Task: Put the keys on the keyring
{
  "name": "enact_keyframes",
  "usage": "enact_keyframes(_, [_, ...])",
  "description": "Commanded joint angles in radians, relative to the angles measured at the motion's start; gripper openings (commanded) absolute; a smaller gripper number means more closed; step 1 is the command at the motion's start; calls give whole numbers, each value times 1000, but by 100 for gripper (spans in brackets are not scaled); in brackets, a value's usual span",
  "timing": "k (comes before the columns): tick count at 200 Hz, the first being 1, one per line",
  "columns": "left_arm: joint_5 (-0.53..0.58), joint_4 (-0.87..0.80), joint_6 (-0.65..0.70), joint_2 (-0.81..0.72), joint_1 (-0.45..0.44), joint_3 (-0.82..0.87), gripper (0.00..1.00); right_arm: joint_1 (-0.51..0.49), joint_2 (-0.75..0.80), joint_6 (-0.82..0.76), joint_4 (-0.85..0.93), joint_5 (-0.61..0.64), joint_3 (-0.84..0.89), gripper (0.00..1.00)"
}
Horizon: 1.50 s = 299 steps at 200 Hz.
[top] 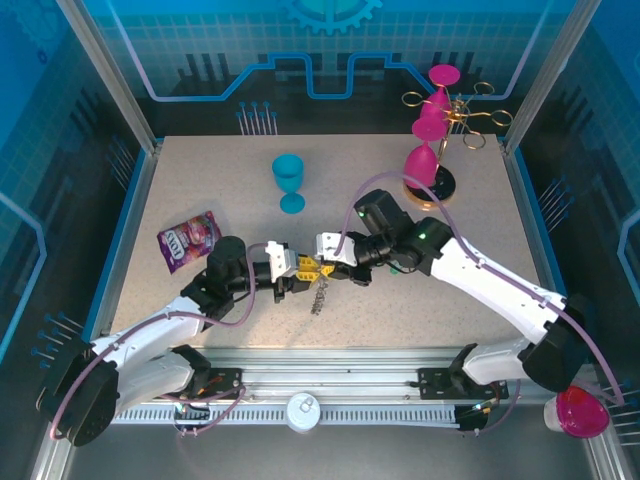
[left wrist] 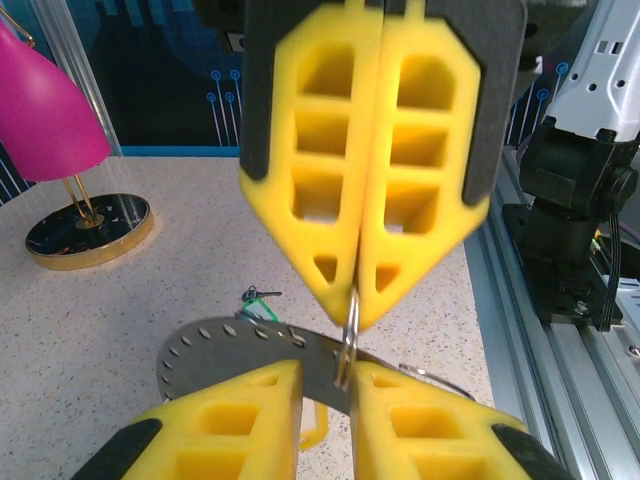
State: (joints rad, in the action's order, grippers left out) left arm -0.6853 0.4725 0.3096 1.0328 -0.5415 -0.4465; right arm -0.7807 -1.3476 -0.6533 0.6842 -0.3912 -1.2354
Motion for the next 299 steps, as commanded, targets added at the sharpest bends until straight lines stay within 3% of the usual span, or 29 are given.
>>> enact_keyframes(1, [-15,-10,13,-16,-3,-28,21,-28,-40,-55,156,89,-88,0])
enact_keyframes(46, [-31,-28,19,-10,-3,-39,19,-70,-96,-47,199,117,-177,0])
enact_keyframes(79, [-40,-40,33,-18,-2,-39,0,-77,-103,-40,207,109,-193,0])
enact_keyframes(91, [-40,-36,38,-23,-2,-36,0,-64,-78,-17,166,89,-172,0])
enact_keyframes(113, [-44,-7,32,-31,-3,-25,0,-3,16,56,12,-8,-65,22])
enact_keyframes(126, [-48,20,20,-34,-2,-16,0,45,77,105,-104,-82,25,26])
enact_keyframes(151, [-60,92,-18,-33,-3,3,0,92,169,183,-345,-176,208,25])
enact_keyframes(188, [-77,153,-60,-18,-1,13,0,96,220,280,-578,-200,364,24])
enact_keyframes(260, [-92,178,-80,-10,0,17,0,97,196,326,-667,-241,398,22])
enact_keyframes(299, [-95,184,-85,-7,-1,16,0,96,189,328,-663,-257,392,9])
